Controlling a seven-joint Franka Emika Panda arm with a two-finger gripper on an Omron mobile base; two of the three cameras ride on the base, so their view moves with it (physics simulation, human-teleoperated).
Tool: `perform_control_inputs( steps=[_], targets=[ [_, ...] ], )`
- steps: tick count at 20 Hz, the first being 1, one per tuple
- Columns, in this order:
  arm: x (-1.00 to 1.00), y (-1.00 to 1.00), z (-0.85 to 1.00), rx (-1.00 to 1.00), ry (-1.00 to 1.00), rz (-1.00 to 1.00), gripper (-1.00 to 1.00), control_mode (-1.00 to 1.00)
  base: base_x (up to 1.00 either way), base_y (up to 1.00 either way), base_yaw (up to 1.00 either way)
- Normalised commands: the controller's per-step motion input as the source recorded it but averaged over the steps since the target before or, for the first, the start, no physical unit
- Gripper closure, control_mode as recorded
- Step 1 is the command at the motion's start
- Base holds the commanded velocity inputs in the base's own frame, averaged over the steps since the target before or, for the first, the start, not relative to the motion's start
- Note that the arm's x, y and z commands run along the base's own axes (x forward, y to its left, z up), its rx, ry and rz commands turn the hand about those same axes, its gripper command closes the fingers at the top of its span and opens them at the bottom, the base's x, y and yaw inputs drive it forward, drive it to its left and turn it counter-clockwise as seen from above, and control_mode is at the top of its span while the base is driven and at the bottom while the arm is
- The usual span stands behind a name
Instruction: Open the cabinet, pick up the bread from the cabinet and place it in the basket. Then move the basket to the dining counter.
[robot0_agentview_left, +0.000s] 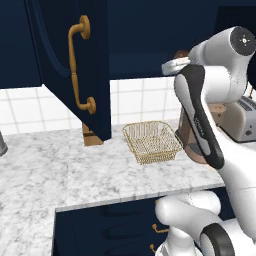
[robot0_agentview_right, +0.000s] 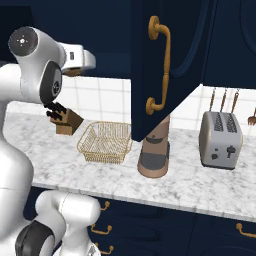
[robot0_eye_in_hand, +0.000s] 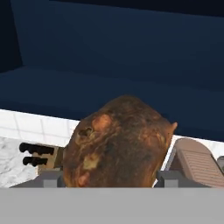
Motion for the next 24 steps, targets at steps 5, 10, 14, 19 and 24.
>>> perform_control_inputs(
  steps=[5, 10, 14, 19, 24],
  targets=[
    [-0.96, 0.06, -0.53, -0.01, 0.24, 0.00, 1.00, -1.00, 0.00, 0.00, 0.00],
    [-0.16, 0.04, -0.96, 0.00, 0.13, 0.00, 1.00, -1.00, 0.00, 0.00, 0.00],
    [0.49, 0.02, -1.00, 0.00, 0.05, 0.00, 1.00, -1.00, 0.00, 0.00, 0.00],
    [0.60, -0.02, -0.91, 0.02, 0.15, 0.00, 1.00, -1.00, 0.00, 0.00, 0.00],
    [0.56, -0.01, -0.98, 0.03, 0.15, 0.00, 1.00, -1.00, 0.00, 0.00, 0.00]
  ],
)
